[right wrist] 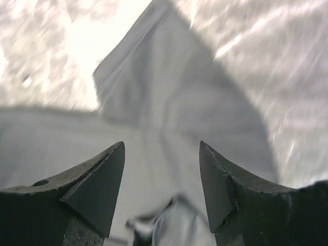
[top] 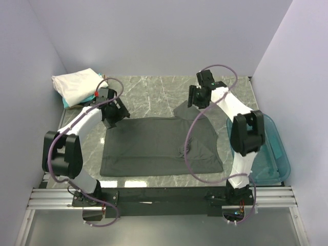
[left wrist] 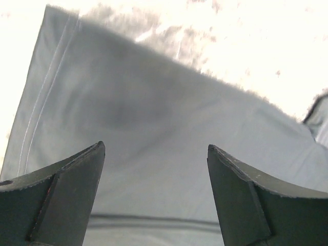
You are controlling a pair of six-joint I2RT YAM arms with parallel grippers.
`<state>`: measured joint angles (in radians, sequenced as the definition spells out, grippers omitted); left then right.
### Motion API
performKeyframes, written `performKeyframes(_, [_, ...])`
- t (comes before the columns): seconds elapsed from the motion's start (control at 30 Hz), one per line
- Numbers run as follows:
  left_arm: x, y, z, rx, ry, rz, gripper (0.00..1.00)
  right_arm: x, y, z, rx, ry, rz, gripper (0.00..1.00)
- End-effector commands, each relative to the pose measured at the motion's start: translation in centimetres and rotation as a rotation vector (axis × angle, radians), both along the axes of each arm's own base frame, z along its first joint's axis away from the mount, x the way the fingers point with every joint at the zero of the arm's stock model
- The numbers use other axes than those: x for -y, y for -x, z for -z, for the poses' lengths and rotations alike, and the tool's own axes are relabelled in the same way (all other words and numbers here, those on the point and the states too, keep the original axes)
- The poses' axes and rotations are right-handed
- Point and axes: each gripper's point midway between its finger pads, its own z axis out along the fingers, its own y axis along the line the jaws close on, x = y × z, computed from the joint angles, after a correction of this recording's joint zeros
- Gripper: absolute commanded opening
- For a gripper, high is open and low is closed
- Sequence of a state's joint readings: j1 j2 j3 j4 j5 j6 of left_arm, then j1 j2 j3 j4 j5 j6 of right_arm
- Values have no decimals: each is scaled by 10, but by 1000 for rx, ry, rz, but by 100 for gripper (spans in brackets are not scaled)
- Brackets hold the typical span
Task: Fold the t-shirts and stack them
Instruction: Fold the tshirt
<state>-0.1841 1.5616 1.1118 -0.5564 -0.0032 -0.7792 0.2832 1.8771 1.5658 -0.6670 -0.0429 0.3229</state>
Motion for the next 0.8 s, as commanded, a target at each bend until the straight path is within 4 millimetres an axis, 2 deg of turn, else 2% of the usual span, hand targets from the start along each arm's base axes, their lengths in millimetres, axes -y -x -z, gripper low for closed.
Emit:
performKeyframes(0.0, [-6,-20,-10,31,-37,-6,87,13,-46,-5,80,32,-3,66])
performKeyframes(0.03, [-6,-24,-10,31,-39,-7,86,12,-58,-13,109,21,-8,66])
performKeyframes(0.07, [-7,-24,-6,17,-44,-8,86,13,-64,-12,114,22,-8,66])
performKeyframes(0.1, [-7,-26,-5,12,-46,-10,86,15,-71,-3,107,26,-4,66])
performKeyframes(0.17, [-7,-28,-3,5,-48,-9,86,13,-84,-6,134,21,-21,66])
performKeyframes(0.2, [-7,-27,-1,-3,-50,-8,86,11,-88,5,121,20,-30,66])
performKeyframes(0.23, [-7,-27,0,-6,-49,-10,86,10,-94,3,132,15,-41,66])
performKeyframes(0.4, [-8,-21,7,-32,-50,-19,86,1,-104,27,106,-8,-81,65])
performKeyframes(0.77, [-12,-4,12,-53,-51,-44,85,-17,-112,43,110,-67,-145,65])
